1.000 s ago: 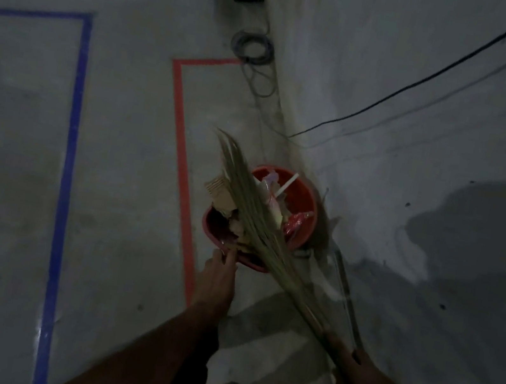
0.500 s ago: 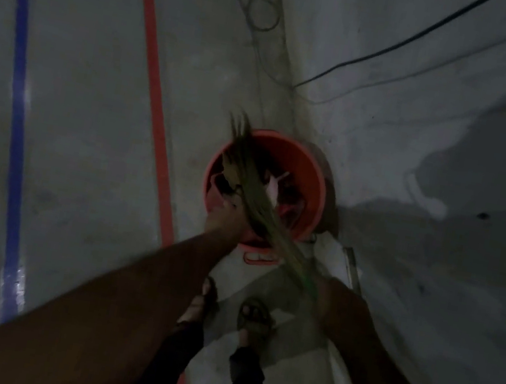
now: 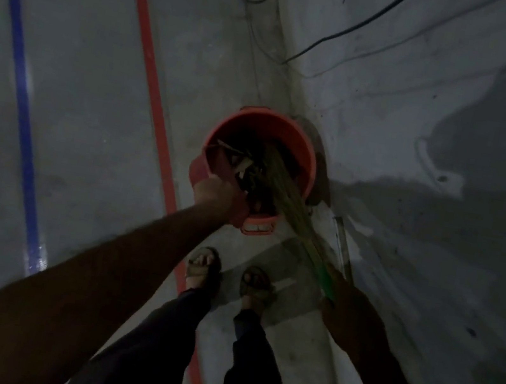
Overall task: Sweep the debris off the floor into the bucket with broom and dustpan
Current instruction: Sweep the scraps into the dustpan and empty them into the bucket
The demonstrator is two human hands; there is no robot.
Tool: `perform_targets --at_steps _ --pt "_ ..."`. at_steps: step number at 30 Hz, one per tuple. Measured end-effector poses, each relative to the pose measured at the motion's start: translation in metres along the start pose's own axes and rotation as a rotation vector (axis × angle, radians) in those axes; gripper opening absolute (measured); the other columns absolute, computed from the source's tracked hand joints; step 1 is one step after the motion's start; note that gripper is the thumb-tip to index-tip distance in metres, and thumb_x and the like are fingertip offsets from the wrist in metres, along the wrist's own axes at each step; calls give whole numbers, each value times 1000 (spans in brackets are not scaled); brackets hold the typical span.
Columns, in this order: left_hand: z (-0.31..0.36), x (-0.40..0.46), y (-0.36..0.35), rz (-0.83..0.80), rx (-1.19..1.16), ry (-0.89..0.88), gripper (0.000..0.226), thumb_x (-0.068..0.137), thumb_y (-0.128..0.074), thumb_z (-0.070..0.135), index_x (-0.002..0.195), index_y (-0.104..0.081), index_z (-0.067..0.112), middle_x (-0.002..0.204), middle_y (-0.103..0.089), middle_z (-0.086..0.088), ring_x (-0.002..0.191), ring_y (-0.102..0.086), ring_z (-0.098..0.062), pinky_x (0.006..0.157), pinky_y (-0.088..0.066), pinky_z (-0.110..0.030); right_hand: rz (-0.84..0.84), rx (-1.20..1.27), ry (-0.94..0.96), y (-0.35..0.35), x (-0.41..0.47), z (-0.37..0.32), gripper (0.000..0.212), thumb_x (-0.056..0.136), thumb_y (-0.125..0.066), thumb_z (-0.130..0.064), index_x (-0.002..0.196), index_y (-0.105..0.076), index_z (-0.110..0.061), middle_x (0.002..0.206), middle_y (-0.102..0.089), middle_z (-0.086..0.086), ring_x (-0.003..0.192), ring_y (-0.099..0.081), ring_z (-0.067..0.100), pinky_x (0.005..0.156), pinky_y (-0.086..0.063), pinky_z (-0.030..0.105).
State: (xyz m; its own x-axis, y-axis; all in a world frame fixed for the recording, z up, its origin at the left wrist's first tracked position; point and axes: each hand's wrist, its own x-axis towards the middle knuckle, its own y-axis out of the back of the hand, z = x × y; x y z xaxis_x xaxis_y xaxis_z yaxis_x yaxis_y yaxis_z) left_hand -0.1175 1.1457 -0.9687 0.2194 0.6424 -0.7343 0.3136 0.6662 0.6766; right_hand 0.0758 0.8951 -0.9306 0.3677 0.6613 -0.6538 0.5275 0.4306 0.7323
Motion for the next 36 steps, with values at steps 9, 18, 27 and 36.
perform_targets --at_steps 9,18,27,36 --pt "-21 -113 1 91 20 40 38 97 -56 19 134 -51 14 135 -50 -16 113 -62 -31 80 -51 -37 97 50 81 25 -121 16 67 94 -60 -36 154 -31 -29 100 -68 4 86 -65 22 77 -56 38" --pt "-52 -228 -40 330 -300 126 47 97 -45 10 143 -35 16 147 -36 -17 108 -58 -39 78 -47 -44 238 117 431 42 -142 15 63 91 -42 -56 151 -40 -34 128 -64 -5 104 -66 14 82 -57 32" --pt "-90 -334 -71 576 -494 431 30 102 -44 22 132 -40 20 119 -47 -11 90 -60 -33 65 -39 -38 222 86 792 77 -153 -70 72 91 -67 -28 154 -32 -35 106 -69 -1 79 -64 14 62 -49 24" --pt "-153 -418 -114 681 -540 707 36 95 -51 16 129 -43 24 119 -48 -7 83 -60 -28 60 -47 -38 219 -111 1094 58 -179 -159 76 95 -49 -50 152 0 -55 111 -58 -1 77 -61 15 59 -53 31"
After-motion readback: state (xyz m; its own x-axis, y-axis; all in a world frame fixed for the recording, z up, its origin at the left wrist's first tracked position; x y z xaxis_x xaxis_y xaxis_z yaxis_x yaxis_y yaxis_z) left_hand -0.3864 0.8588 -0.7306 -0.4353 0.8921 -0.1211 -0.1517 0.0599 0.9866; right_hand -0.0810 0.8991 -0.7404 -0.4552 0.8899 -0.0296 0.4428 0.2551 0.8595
